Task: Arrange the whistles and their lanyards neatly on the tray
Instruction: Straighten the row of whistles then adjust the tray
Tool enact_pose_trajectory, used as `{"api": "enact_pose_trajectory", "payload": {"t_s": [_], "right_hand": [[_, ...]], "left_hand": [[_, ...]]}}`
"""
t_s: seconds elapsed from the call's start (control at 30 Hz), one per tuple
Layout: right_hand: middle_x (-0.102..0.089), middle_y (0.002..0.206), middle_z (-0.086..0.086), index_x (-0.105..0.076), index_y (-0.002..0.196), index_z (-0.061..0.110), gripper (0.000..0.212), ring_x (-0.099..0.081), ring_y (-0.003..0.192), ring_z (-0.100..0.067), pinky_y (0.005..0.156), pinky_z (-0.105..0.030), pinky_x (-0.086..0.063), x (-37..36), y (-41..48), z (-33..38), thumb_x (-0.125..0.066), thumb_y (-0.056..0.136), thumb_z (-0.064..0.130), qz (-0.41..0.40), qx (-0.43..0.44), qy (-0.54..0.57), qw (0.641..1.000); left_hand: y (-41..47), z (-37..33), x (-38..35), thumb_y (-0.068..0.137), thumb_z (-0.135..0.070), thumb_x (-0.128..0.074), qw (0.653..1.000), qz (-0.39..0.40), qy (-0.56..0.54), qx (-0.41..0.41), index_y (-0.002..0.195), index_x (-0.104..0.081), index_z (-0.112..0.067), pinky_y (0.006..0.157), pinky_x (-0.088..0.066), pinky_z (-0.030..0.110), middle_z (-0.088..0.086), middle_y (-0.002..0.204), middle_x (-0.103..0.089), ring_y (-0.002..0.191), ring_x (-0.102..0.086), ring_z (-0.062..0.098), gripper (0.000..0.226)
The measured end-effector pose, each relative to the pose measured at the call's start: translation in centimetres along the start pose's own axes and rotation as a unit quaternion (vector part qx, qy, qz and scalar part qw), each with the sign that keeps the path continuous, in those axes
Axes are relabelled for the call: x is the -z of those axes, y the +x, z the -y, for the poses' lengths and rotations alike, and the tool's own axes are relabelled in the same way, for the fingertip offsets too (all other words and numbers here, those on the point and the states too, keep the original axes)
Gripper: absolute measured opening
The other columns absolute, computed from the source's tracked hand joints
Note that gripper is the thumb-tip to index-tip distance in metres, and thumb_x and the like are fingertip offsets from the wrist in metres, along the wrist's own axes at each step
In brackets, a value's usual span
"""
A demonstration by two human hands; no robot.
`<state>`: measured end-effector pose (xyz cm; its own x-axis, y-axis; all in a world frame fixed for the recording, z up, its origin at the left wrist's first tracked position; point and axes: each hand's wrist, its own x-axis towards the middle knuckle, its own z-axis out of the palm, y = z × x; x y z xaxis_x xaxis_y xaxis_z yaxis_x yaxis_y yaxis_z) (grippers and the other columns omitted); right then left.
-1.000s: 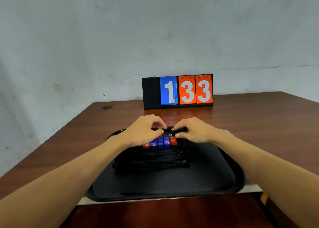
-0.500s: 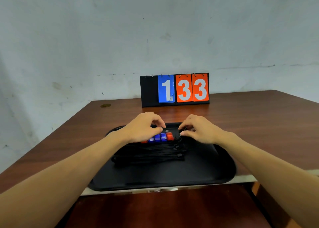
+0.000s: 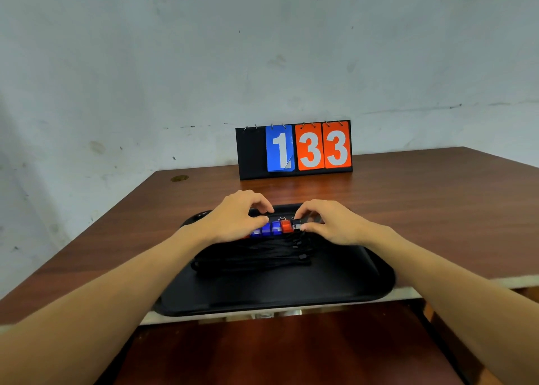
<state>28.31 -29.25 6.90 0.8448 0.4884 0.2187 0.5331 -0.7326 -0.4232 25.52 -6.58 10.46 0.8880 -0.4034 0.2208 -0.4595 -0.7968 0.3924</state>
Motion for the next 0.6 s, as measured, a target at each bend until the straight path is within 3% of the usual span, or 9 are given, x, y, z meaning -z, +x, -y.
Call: {"api": "enact_pose_trajectory", "payload": {"t_s": [0.23, 0.37, 0.47, 0.6], "right_hand": [[-0.061, 0.119, 0.003, -0.057, 0.124, 0.021, 0.033, -0.053, 0.096, -0.004, 0.074, -0.008, -0.039, -0.2, -0.6, 0.5, -0.061, 0.091, 0.022, -0.005, -0.013, 0.003, 1.0], [-0.062, 0.119, 0.003, -0.054, 0.129, 0.02, 0.037, -0.057, 0.098, -0.008, 0.082, -0.015, -0.043, 0.1, -1.4, 1.0, -0.058, 0.092, 0.026, -0.042, -0.033, 0.021, 0.998], [-0.063, 0.109, 0.006, -0.058, 0.123, 0.02, 0.03, -0.058, 0.095, -0.008, 0.086, -0.02, -0.049, 0.7, -2.2, 1.4, -0.056, 0.094, 0.026, -0.083, -0.05, 0.018, 0.995], [-0.064, 0.108, 0.005, -0.062, 0.117, 0.018, 0.025, -0.057, 0.096, -0.007, 0.075, -0.009, -0.039, 1.1, -3.7, 2.6, -0.056, 0.094, 0.023, -0.131, -0.065, 0.013, 0.989]], "left_hand": [[-1.1, 0.3, -0.4, 0.091, -0.02, -0.06, 1.0, -0.017, -0.018, 0.005, 0.111, -0.059, -0.025, 0.082, -0.038, 0.012, -0.01, 0.11, -0.057, 0.103, -0.054, 0.004, 0.021], [-2.7, 0.5, 0.0, 0.09, -0.018, -0.06, 0.999, -0.036, -0.028, 0.013, 0.109, -0.061, -0.025, 0.087, -0.04, 0.017, -0.009, 0.11, -0.059, 0.102, -0.054, 0.005, 0.02], [-4.0, 0.6, 0.7, 0.09, -0.018, -0.06, 0.997, -0.059, -0.044, 0.021, 0.107, -0.062, -0.025, 0.081, -0.038, 0.011, -0.008, 0.11, -0.059, 0.102, -0.053, 0.004, 0.018], [-5.8, 0.1, 1.2, 0.089, -0.014, -0.06, 0.992, -0.098, -0.067, 0.034, 0.101, -0.065, -0.024, 0.084, -0.038, 0.017, -0.005, 0.108, -0.062, 0.101, -0.056, 0.007, 0.016]]}}
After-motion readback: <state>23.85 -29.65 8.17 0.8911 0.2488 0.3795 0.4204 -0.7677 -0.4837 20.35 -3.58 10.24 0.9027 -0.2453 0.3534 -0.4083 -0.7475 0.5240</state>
